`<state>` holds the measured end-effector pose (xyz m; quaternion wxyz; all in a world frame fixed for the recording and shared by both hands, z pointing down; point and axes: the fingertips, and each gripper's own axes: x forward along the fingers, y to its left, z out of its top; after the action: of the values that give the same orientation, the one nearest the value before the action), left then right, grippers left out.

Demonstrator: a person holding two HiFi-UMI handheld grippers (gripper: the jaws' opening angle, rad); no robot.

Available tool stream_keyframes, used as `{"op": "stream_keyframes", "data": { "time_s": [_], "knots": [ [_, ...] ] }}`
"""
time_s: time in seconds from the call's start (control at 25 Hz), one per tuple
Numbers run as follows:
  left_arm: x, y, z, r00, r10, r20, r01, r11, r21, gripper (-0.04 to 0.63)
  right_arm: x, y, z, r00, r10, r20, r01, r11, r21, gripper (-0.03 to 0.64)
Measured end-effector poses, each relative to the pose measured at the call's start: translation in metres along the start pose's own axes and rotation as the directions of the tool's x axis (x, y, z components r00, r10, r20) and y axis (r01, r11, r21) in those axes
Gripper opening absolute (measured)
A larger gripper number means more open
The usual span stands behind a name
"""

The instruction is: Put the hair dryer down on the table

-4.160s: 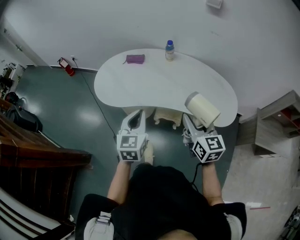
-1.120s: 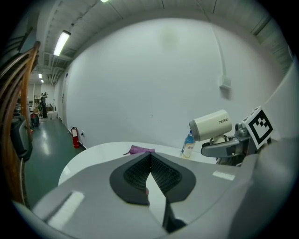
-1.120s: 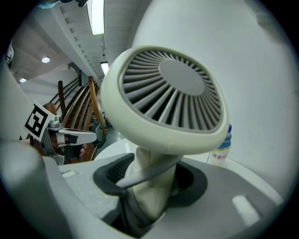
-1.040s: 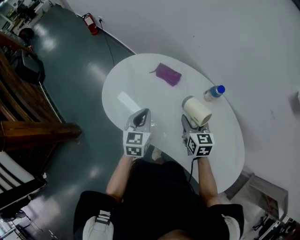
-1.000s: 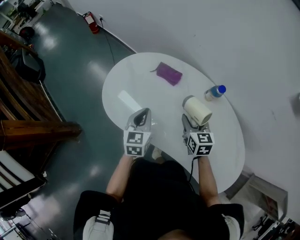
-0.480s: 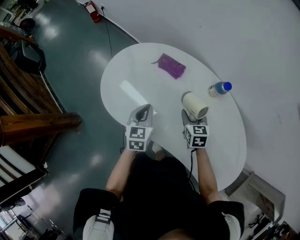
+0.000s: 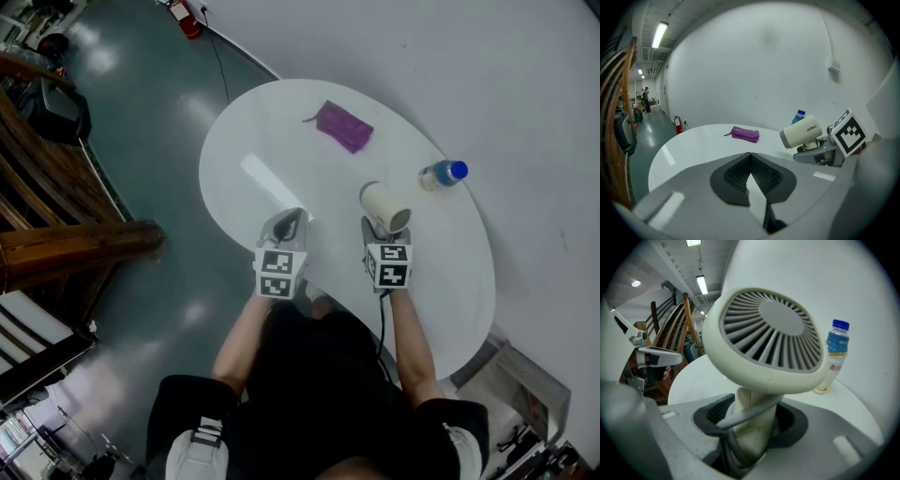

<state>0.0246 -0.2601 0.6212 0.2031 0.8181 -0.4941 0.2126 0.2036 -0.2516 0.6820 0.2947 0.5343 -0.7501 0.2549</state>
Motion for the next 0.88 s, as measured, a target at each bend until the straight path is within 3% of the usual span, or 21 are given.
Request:
{"op": "stream_keyframes", "data": {
  "time_s": [0.88],
  "knots": [
    [0.008,-0.003,-0.009,0.999,0.001,-0.037,0.000,1.000,0.012,0.005,0.029,-0.009,-0.022,0.995,-0.029,-0.096,0.032,0.999,0.031,0.215]
  ]
}}
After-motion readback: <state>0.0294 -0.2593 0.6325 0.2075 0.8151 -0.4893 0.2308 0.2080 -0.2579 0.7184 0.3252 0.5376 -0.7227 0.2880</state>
